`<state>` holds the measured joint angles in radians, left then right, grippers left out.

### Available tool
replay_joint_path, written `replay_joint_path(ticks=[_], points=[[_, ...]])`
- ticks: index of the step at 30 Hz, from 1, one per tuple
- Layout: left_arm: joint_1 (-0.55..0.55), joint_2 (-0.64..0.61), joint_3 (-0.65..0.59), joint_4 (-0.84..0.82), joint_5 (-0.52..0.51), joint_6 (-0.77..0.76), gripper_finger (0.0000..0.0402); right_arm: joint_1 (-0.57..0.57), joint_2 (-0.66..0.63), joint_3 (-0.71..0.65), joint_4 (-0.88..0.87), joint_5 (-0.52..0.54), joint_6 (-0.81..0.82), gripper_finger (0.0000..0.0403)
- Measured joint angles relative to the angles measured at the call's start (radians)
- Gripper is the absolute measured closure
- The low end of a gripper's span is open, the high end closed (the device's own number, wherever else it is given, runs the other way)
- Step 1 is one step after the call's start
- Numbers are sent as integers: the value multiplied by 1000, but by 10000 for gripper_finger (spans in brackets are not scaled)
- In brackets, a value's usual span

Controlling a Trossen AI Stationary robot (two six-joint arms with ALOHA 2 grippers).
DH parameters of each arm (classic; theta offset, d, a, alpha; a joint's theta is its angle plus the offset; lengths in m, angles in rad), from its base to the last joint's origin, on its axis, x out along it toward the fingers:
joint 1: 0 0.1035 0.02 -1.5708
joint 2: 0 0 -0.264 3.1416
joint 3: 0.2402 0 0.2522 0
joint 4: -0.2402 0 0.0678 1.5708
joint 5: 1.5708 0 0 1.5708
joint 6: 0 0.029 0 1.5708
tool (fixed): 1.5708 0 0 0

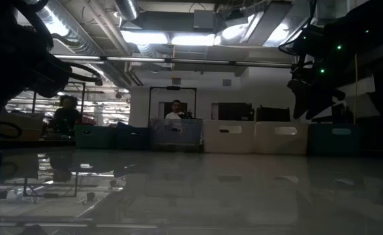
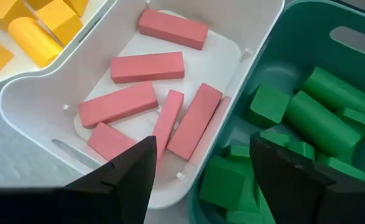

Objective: Sort blocks
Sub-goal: Put the blue block into the blue bin

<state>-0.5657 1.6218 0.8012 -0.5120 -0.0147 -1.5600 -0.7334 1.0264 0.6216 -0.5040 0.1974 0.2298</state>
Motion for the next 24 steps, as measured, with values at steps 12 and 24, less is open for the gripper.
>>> replay_joint_path(ticks=[12, 24], points=[[162, -129, 14, 3, -125, 303, 306, 1, 0, 0, 5, -166, 0, 146], [626, -348, 16, 47, -379, 902, 306, 1, -2, 0, 15, -217, 0, 146]])
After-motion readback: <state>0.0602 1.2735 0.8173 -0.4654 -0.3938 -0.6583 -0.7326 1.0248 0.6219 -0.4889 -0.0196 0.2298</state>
